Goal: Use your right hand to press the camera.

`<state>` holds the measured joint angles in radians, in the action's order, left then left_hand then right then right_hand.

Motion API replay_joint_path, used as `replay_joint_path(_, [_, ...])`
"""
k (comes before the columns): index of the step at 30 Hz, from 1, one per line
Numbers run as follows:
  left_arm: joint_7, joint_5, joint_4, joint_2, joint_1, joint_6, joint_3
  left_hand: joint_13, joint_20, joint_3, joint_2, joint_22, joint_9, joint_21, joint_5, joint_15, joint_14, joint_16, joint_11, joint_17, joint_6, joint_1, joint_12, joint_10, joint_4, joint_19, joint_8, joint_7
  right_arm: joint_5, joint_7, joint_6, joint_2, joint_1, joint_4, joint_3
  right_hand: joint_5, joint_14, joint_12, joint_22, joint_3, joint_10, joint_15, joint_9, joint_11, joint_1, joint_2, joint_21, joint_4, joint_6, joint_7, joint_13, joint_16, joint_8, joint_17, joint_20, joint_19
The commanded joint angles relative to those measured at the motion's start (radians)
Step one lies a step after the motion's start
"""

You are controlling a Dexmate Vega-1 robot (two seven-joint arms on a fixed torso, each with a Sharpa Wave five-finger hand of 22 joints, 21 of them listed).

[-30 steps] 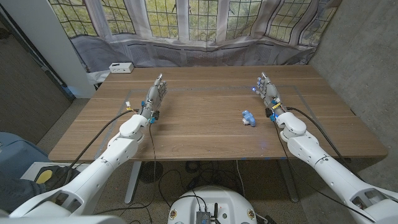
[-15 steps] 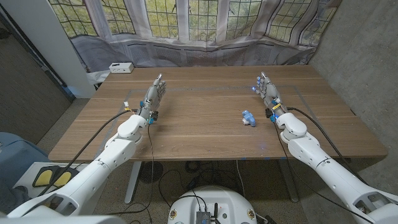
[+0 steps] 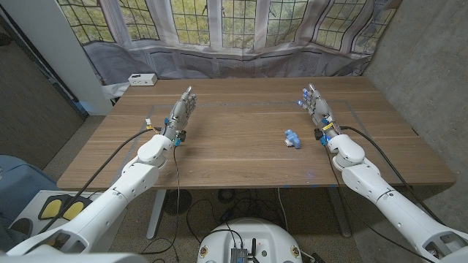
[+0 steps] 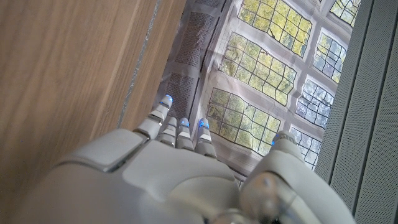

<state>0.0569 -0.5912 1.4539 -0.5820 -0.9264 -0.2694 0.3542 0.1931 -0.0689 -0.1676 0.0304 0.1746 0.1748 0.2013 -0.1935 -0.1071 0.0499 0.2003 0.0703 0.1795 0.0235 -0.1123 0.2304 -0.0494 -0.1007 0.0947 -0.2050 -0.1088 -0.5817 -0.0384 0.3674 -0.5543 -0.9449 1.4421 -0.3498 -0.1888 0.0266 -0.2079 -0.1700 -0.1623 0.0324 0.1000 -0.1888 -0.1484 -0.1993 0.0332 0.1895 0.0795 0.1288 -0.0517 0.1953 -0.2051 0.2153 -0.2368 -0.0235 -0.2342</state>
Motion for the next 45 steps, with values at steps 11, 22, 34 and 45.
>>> replay_joint_path(11, [0.038, 0.039, 0.032, 0.000, 0.007, 0.024, 0.013, 0.003, -0.004, -0.012, 0.009, 0.005, 0.004, 0.002, -0.004, -0.002, -0.017, 0.004, 0.004, 0.002, 0.017, -0.007, 0.007, -0.011, 0.001, -0.005, -0.006, -0.002, 0.021, -0.026, 0.040, -0.067, -0.103, 0.109, 0.052, -0.004, -0.013, -0.013, -0.003, 0.000, 0.020, -0.001, -0.002, 0.002, -0.004, 0.002, 0.007, 0.003, 0.022, 0.007, 0.002, -0.007, 0.008, -0.001, 0.000, -0.010])
replay_joint_path(22, [0.062, 0.052, 0.033, 0.015, 0.014, 0.024, 0.018, 0.003, -0.008, -0.020, 0.021, 0.005, 0.004, 0.006, -0.003, 0.004, -0.040, 0.006, -0.003, 0.001, 0.046, -0.017, 0.013, -0.037, -0.003, -0.021, -0.009, -0.001, 0.020, -0.048, 0.043, -0.095, -0.163, 0.181, 0.087, -0.004, -0.018, -0.015, -0.003, 0.001, 0.030, -0.001, -0.002, 0.001, -0.005, 0.001, 0.009, 0.005, 0.024, 0.005, 0.002, -0.008, 0.006, 0.001, 0.001, -0.016])
replay_joint_path(34, [0.064, 0.051, 0.034, 0.019, -0.001, -0.015, 0.004, 0.002, -0.007, -0.025, 0.026, 0.005, 0.004, 0.014, 0.000, 0.008, -0.074, 0.011, -0.006, 0.001, 0.073, -0.026, 0.018, -0.063, -0.007, -0.053, -0.011, 0.003, 0.045, -0.059, 0.045, -0.121, -0.213, 0.243, 0.106, -0.005, -0.021, -0.015, -0.003, 0.002, 0.034, -0.001, -0.002, 0.001, -0.004, 0.001, 0.009, 0.006, 0.033, 0.005, 0.002, -0.008, 0.007, 0.003, 0.002, -0.018])
replay_joint_path(45, [0.048, 0.044, 0.027, 0.022, -0.004, -0.032, 0.002, 0.002, -0.011, -0.026, 0.026, 0.004, 0.004, 0.016, 0.002, 0.005, -0.092, 0.011, -0.009, 0.001, 0.090, -0.029, 0.022, -0.084, -0.010, -0.071, -0.011, 0.003, 0.082, -0.078, 0.067, -0.131, -0.259, 0.282, 0.124, -0.005, -0.026, -0.017, -0.003, 0.001, 0.043, -0.001, -0.002, 0.000, -0.006, 0.004, 0.010, 0.007, 0.036, 0.007, 0.002, -0.009, 0.004, 0.004, 0.000, -0.022])
